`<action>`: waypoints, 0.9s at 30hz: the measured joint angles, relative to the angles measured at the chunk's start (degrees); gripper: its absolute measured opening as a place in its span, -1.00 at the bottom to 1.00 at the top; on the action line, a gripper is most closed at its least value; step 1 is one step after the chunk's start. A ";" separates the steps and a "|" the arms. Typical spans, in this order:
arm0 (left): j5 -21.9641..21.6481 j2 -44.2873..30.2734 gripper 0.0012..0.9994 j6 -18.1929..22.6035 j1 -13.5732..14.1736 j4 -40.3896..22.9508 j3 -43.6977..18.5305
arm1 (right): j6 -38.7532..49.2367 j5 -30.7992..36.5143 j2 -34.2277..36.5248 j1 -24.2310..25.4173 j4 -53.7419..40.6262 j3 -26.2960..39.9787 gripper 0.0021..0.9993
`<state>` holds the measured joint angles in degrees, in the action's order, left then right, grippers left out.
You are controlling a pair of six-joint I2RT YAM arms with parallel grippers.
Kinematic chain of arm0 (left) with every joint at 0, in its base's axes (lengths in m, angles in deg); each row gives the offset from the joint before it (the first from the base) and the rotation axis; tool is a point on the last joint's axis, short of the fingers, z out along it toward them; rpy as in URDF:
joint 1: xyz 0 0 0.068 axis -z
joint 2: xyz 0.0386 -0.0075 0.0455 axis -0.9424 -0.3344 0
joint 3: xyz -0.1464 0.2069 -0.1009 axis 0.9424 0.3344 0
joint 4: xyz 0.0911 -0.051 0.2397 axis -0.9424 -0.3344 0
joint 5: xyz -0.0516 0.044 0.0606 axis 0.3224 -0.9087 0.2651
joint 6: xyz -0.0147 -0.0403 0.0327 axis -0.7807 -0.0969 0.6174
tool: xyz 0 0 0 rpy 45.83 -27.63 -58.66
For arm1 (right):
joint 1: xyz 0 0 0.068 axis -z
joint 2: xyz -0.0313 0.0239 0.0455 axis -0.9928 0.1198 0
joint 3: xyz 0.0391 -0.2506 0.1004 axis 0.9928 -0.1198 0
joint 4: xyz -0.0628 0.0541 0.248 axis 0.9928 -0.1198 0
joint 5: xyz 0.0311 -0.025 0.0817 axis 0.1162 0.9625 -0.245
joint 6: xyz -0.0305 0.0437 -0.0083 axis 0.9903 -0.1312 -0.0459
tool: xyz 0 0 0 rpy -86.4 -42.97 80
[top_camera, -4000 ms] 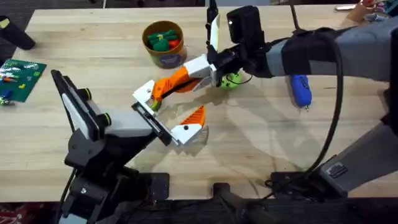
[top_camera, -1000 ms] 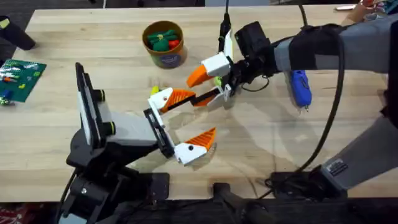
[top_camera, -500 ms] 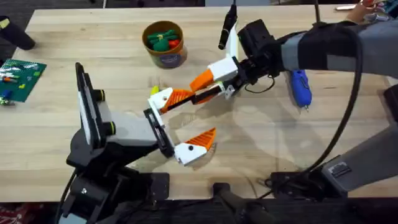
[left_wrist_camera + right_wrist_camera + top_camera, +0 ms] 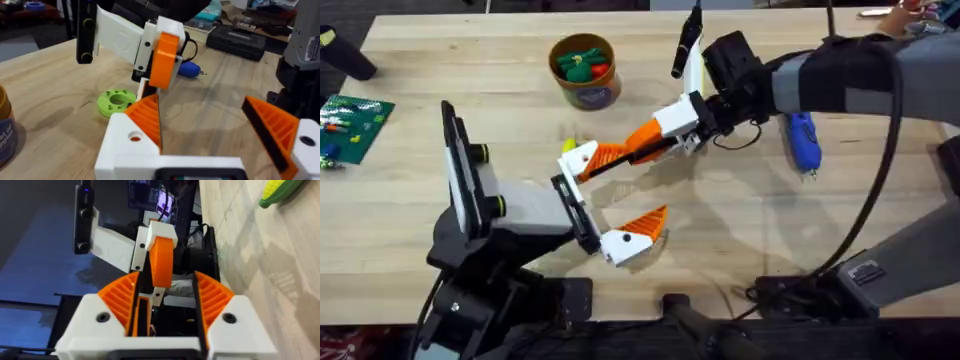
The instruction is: Pick up the gripper from the table and insert it into the empty holder that is missing its gripper. Then pick up a screw, insert it into the mounting hole, and use the screwdriver to tighten it. Finally, clean up the table by picking up the vegetable and placing it into the bucket.
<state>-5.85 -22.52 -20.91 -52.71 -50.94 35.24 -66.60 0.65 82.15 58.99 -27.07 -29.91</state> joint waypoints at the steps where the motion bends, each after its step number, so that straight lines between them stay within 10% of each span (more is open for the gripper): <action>1: -0.01 0.00 0.97 0.00 0.00 0.00 0.00 | 0.01 -0.01 0.02 -0.06 0.26 0.00 0.14; 17: -0.03 0.00 0.97 -0.04 0.00 -0.04 0.00 | -5.12 0.63 0.02 -3.73 4.31 0.00 -0.65; 27: -0.06 0.00 0.97 -0.04 0.00 -0.04 0.00 | -5.85 0.38 0.02 -3.73 4.49 0.00 -0.81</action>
<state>-5.91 -22.52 -20.95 -52.71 -50.99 35.24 -72.45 1.03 82.18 55.26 -22.58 -29.91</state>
